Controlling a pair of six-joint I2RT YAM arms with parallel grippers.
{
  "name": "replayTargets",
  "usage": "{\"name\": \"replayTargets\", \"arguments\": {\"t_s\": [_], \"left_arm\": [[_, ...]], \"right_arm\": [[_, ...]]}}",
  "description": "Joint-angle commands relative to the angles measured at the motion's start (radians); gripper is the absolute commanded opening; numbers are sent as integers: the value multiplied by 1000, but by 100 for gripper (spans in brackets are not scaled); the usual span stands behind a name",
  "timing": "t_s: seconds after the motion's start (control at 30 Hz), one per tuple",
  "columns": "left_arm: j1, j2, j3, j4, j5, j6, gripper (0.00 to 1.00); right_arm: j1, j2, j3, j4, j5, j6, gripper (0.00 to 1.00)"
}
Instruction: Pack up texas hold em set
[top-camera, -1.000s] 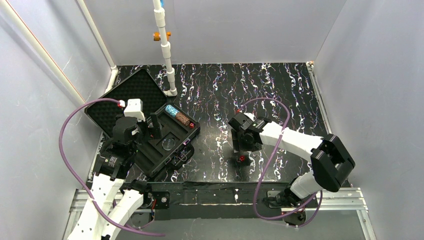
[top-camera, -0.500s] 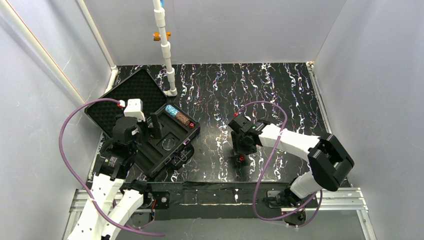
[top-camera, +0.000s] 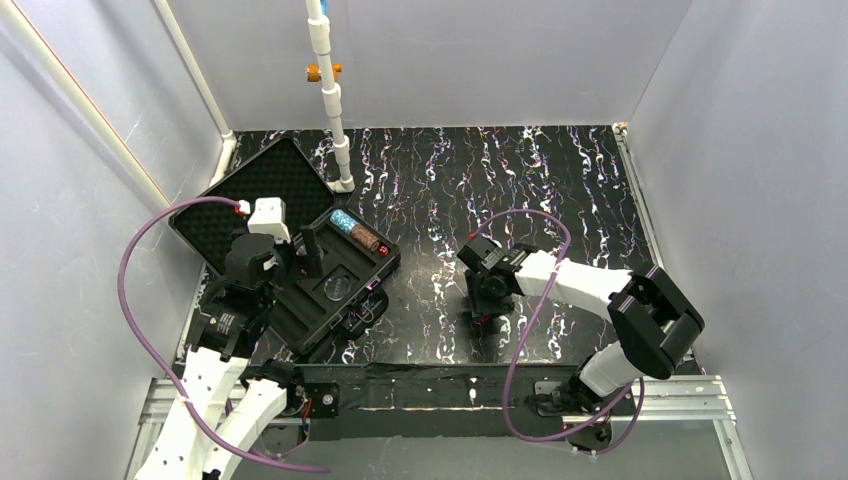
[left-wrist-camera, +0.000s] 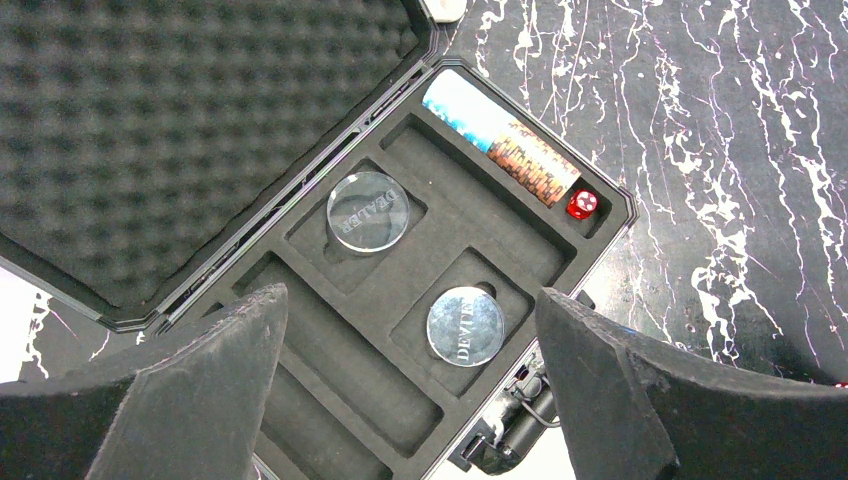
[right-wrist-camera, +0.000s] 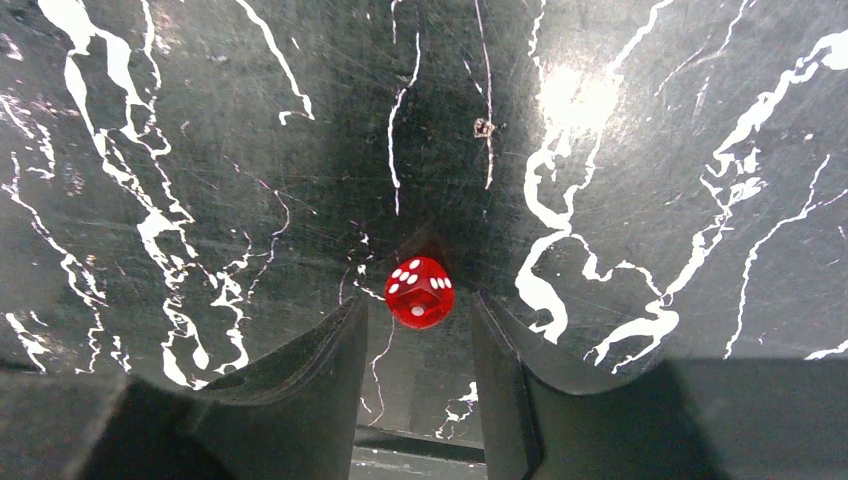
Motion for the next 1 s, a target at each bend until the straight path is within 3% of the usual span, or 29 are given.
{"name": "replayTargets", "arguments": {"t_s": [0.0,0.67,0.97], "left_arm": [[-5,-2,20,-13,-6,3,93],[-5,-1,20,-13,-3,3,93],[-5,-4,19,-13,-6,3,93]], "right_arm": [[4,15,-14,14,-12,-1,49],[15,16,16,7,-34,-11,16],[18,-13,32,11,-39,-19,11]]}}
